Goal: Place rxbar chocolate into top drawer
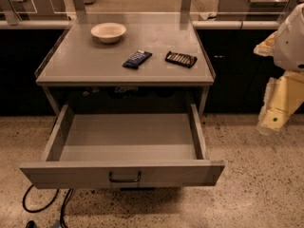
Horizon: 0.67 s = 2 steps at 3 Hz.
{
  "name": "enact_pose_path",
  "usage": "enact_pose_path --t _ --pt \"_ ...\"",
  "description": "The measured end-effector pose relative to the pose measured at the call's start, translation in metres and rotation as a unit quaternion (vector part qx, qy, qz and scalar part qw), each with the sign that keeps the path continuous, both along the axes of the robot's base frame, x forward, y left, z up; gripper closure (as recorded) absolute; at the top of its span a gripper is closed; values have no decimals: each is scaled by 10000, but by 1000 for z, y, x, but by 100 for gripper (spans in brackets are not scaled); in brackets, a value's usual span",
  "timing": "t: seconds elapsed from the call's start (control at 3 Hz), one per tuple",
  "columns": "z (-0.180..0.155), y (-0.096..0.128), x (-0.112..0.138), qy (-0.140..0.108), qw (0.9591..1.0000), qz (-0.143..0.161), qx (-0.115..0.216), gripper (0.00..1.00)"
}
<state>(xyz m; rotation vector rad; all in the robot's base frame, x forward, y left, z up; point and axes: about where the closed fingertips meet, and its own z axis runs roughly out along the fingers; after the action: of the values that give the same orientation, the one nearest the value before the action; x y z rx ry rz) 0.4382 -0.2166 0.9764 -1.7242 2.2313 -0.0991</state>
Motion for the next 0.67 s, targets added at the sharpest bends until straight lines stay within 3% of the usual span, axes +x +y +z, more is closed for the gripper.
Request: enact_pose_path --t 0.33,0.67 --pt "0 0 0 0 10000 3 1 0" --pt "-2 14 14 -7 9995 290 85 0"
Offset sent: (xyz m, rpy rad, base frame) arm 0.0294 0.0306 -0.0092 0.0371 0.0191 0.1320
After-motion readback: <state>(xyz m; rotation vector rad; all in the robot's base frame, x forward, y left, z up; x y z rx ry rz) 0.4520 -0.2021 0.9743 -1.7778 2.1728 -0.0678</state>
